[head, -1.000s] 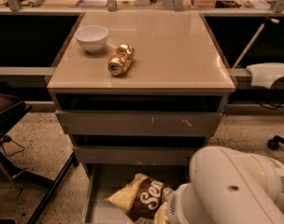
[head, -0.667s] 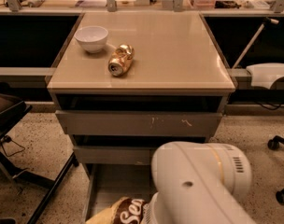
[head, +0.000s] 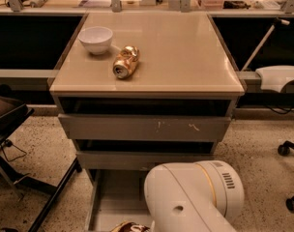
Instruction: Pick brown chip bag from bottom drawer and place on counter
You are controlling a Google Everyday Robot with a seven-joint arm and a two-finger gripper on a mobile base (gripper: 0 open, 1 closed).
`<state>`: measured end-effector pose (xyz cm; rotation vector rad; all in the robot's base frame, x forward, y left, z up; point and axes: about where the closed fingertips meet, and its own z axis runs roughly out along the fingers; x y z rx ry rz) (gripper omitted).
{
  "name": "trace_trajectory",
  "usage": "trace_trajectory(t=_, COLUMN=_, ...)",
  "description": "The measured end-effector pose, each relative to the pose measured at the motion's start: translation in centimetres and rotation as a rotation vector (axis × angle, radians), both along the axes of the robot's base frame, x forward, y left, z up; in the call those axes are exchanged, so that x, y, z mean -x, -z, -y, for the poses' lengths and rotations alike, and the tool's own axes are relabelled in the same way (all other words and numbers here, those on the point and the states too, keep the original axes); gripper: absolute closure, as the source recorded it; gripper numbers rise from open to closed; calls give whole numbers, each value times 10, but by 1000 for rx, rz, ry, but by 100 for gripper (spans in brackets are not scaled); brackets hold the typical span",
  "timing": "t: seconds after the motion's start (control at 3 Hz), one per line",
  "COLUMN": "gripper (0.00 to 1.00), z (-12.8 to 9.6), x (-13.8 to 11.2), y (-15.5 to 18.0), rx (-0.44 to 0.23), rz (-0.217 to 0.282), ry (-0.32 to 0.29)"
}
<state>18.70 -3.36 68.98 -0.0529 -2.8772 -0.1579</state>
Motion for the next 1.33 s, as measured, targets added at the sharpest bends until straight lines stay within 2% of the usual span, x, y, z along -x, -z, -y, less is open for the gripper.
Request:
trace_trajectory(t=0.33, gripper=81, z=0, x=0, y=0, rx=0, rz=0, ry=0)
trace_trajectory(t=1.33, gripper=11, z=0, x=0, y=0, rx=0, rz=0, ry=0)
